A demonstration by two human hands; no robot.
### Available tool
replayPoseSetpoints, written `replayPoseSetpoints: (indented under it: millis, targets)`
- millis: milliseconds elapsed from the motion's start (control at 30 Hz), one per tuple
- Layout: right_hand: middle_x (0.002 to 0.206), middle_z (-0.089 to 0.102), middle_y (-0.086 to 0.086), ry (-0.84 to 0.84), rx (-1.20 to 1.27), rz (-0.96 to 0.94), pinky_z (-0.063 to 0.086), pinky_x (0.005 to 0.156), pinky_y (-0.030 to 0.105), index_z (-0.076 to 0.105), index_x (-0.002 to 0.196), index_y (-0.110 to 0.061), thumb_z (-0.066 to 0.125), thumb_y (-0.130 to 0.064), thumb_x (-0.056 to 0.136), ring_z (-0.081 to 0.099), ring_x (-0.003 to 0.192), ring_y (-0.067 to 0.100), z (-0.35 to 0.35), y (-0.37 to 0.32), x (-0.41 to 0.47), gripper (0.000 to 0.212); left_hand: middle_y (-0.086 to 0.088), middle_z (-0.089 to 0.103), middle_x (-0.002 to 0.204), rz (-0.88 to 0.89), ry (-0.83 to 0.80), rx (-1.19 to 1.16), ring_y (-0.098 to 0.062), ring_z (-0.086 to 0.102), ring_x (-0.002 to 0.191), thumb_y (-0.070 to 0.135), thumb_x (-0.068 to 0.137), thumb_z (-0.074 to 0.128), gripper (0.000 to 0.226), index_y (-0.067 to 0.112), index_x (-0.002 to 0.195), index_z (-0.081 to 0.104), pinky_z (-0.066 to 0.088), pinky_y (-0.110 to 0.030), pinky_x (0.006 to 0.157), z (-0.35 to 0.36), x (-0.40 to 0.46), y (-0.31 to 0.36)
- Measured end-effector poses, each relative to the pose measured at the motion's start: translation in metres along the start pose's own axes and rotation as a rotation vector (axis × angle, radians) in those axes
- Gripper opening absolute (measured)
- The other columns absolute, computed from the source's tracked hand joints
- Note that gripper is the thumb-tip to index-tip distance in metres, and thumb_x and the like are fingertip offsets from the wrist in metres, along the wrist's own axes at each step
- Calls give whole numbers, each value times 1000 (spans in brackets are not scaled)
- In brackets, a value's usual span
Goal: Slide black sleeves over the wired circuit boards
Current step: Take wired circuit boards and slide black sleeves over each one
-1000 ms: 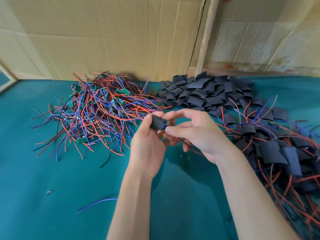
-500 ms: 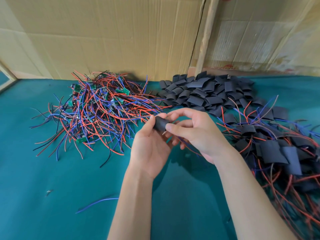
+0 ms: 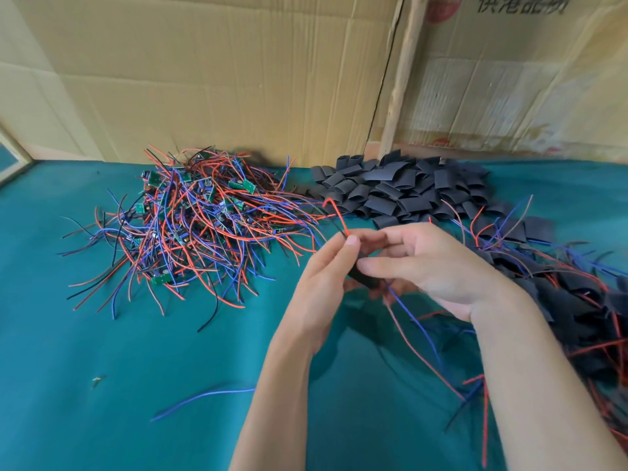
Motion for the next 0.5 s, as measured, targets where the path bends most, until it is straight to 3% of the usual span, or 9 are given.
replayPoseSetpoints:
  millis: [100, 167, 233, 300, 367, 433, 500]
  targets:
    - [81, 76, 13, 126, -55, 26, 57, 49, 27, 76, 94, -8, 83, -22, 68, 70, 59, 27, -40, -9, -24, 30, 4, 74, 97, -7, 226, 64, -14, 69, 91, 35, 93, 55, 24, 20, 98, 73, 55, -33, 76, -26, -2, 1]
    - [78, 77, 12, 259, -190, 44, 54, 46, 22, 77, 89, -15, 85, -37, 55, 71, 57, 23, -82, -21, -51, 41, 7, 72, 93, 31, 512, 324, -8, 65, 87, 23, 92, 60, 12, 21, 90, 72, 55, -39, 84, -58, -11, 9]
    - [74, 77, 9, 363, -381, 132, 51, 45, 18, 77, 88, -24, 89, -43, 47, 68, 55, 11, -122, -25, -82, 46, 1, 65, 104, 63, 754, 575, -8, 61, 88, 11, 89, 58, 20, 23, 98, 71, 47, -36, 94, -80, -26, 23]
    - [74, 77, -1, 453, -567, 254, 50, 46, 16, 76, 84, -38, 96, -45, 40, 66, 54, 5, -157, -18, -108, 49, -2, 56, 116, 14, 752, 712, -17, 57, 102, 13, 88, 57, 34, 25, 118, 68, 38, -23, 92, -83, -24, 24]
    - [76, 76, -17, 588, -665, 252, 51, 56, 20, 72, 83, -49, 93, -56, 48, 69, 59, 4, -187, -19, -120, 41, -2, 56, 122, -50, 631, 835, -22, 55, 113, 17, 88, 56, 42, 22, 129, 62, 37, -26, 89, -75, -15, 16]
    - [79, 74, -24, 672, -650, 135, 53, 72, 21, 71, 88, -50, 76, -68, 51, 70, 71, 0, -180, -33, -113, 42, -1, 60, 123, -64, 599, 857, -24, 57, 112, 19, 89, 56, 45, 20, 134, 59, 44, -34, 94, -73, -13, 13]
    - [80, 75, -21, 628, -614, 8, 57, 73, 27, 74, 92, -47, 70, -68, 53, 71, 73, -1, -136, -51, -88, 45, -1, 66, 116, -24, 661, 782, -18, 61, 95, 18, 89, 57, 41, 19, 130, 63, 47, -33, 92, -75, -19, 20]
Point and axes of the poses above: each hand's wrist, its own x-axis towards the middle knuckle, its own z-axis out of the palm, y = z × x, the point moved 10 cm from there along x, towards the middle knuckle
